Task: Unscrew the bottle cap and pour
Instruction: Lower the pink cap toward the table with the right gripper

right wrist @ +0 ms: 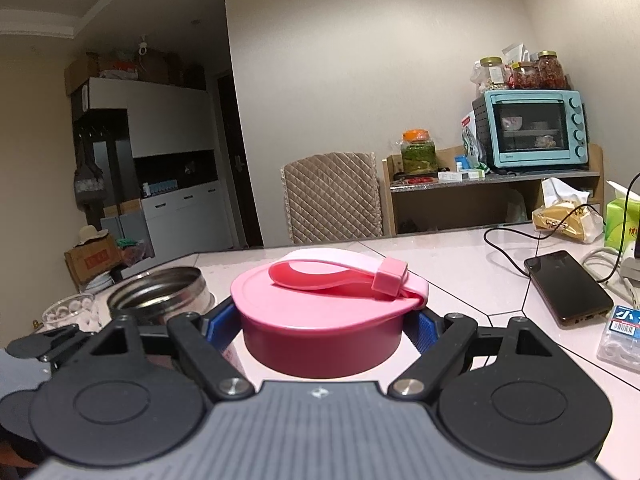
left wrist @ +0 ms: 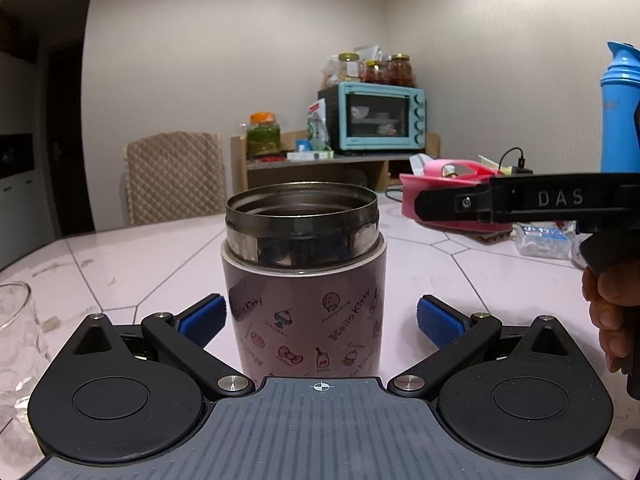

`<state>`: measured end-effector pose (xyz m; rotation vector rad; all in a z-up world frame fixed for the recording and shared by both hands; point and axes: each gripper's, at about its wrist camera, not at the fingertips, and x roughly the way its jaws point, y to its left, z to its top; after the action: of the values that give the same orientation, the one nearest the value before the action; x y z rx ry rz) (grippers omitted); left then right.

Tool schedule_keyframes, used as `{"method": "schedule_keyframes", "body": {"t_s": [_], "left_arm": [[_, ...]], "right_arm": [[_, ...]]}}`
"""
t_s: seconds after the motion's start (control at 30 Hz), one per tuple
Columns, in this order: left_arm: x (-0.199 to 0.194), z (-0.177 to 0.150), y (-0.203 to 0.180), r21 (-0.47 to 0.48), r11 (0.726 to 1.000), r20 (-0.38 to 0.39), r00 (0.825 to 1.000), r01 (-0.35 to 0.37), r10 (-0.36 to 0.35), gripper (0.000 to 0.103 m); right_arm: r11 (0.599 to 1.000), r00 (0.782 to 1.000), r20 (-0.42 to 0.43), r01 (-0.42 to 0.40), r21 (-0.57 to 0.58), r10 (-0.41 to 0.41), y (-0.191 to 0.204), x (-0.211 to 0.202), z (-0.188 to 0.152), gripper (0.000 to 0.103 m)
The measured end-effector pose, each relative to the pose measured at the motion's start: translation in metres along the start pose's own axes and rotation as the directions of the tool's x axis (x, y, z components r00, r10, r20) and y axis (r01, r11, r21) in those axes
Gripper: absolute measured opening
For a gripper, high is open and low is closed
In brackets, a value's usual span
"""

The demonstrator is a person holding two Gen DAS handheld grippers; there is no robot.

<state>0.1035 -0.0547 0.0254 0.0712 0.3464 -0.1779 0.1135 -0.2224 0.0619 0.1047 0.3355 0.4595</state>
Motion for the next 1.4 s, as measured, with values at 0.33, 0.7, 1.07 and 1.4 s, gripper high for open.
{"method": "schedule_keyframes", "body": {"t_s": [0.33,0.7,1.07,1.4], "left_arm": [[-0.001,0.000,0.000,-0.001,1.000,-0.007,1.000,0.005,-0.005,0.103],[0.000,-0.004,0.002,-0.002,1.000,-0.019,1.000,0.012,-0.012,0.103],[-0.001,-0.005,0.004,-0.003,1.000,-0.030,0.999,0.012,-0.012,0.103],[-0.001,-0.007,0.004,0.002,1.000,-0.046,0.999,0.018,-0.018,0.103]], "right_arm": [[1.000,0.999,-0.027,0.025,0.003,-0.025,-0.003,0.004,-0.007,0.085],[0.999,0.997,-0.068,0.045,-0.010,-0.046,-0.005,0.009,-0.013,0.085],[0.998,0.990,-0.129,0.062,-0.023,-0.065,-0.004,0.018,-0.021,0.085],[0.996,0.979,-0.190,0.072,-0.047,-0.080,0.001,0.025,-0.025,0.085]]}}
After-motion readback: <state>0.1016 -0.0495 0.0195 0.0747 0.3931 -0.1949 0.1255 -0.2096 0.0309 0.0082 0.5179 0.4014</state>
